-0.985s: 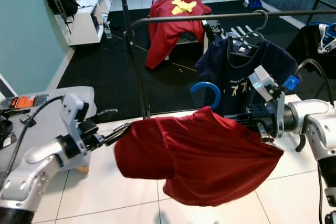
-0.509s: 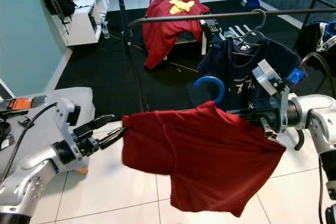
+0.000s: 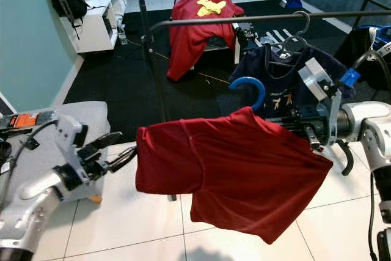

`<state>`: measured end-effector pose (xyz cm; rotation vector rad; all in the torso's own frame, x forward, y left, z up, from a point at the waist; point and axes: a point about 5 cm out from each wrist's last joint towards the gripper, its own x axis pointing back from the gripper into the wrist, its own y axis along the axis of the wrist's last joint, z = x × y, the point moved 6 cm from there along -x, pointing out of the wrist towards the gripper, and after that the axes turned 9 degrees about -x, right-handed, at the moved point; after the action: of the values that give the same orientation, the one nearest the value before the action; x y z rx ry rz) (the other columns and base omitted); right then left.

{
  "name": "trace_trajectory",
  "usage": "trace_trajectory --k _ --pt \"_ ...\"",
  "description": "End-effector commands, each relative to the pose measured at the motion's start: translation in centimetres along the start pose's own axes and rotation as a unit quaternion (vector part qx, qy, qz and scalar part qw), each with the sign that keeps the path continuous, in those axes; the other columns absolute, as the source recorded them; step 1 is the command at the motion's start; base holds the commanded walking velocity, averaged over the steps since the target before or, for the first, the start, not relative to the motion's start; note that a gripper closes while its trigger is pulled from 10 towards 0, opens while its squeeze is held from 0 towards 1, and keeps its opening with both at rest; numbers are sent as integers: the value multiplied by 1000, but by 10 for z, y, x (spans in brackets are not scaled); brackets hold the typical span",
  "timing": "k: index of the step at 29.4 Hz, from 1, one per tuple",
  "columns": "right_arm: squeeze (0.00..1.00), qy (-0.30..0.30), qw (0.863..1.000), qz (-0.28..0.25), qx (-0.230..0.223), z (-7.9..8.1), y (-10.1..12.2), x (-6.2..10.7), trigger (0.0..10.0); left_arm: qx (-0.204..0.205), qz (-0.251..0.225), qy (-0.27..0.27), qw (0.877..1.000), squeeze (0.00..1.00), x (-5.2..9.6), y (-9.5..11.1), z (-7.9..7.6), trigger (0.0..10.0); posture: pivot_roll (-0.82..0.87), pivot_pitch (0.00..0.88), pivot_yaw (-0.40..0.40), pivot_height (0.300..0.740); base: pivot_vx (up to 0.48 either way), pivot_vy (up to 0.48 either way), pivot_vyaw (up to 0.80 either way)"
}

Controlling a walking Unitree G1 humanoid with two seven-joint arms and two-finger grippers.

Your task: Hang hanger

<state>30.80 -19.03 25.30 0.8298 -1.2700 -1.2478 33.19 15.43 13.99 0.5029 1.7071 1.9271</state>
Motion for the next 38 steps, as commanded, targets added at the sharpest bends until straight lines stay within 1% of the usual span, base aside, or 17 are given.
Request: trace_trajectory --k 1,3,6,8,12,14,15,16,17,18,21,23,27,29,31,33,38 --pt "0 5 1000 -6 18 2 10 0 10000 -2 6 2 1000 0 -2 -4 0 10000 29 55 25 740 0 0 0" --pt "0 1 1000 -7 21 1 14 3 10000 21 -1 -2 1000 0 -5 -5 -5 10000 26 58 24 740 0 0 0" --pt "0 -1 1000 -9 22 0 16 4 10000 32 -4 -5 999 0 -4 -4 -6 10000 27 59 21 740 0 0 0" --pt "0 -4 1000 -11 22 -1 18 5 10000 65 -12 -11 998 0 0 -4 -8 10000 28 61 17 740 0 0 0" --pt "0 -7 1000 -11 21 -3 17 6 10000 89 -18 -7 996 0 5 -5 -7 10000 29 62 15 740 0 0 0" --pt "0 -12 1000 -10 19 -6 17 8 10000 108 -25 28 993 0 10 -8 6 10000 28 63 11 740 0 0 0" --pt "0 -12 1000 -10 19 -6 17 8 10000 108 -25 28 993 0 10 -8 6 10000 28 63 11 740 0 0 0" --pt "0 -14 1000 -10 19 -6 16 9 10000 116 -30 48 992 0 13 -7 15 10000 27 63 9 740 0 0 0" --pt "0 -14 1000 -10 19 -6 16 9 10000 116 -30 48 992 0 13 -7 15 10000 27 63 9 740 0 0 0" --pt "0 -15 1000 -9 19 -7 16 9 10000 124 -37 65 990 0 17 -6 23 10000 28 63 7 740 0 0 0" --pt "0 -15 1000 -8 18 -7 17 9 10000 129 -42 75 988 0 19 -5 29 10000 28 63 7 740 0 0 0" --pt "0 -14 1000 -7 19 -8 17 8 10000 136 -53 100 984 0 21 -2 38 10000 29 63 5 740 0 0 0" --pt "0 -13 1000 -6 20 -8 18 6 10000 129 -49 84 987 0 15 -2 30 10000 29 63 5 740 0 0 0" --pt "0 -11 1000 -5 21 -7 19 6 10000 129 -47 62 989 0 11 -3 19 10000 29 63 5 740 0 0 0" --pt "0 -11 1000 -5 21 -7 19 6 10000 135 -52 55 988 0 9 -2 15 10000 24 63 6 740 0 0 0" --pt "0 -14 1000 -5 21 -8 19 8 10000 158 -70 40 984 0 6 4 9 10000 22 64 6 740 0 0 0" --pt "0 -15 1000 -5 21 -8 20 9 10000 185 -94 22 978 0 6 14 5 10000 22 63 5 740 0 0 0"
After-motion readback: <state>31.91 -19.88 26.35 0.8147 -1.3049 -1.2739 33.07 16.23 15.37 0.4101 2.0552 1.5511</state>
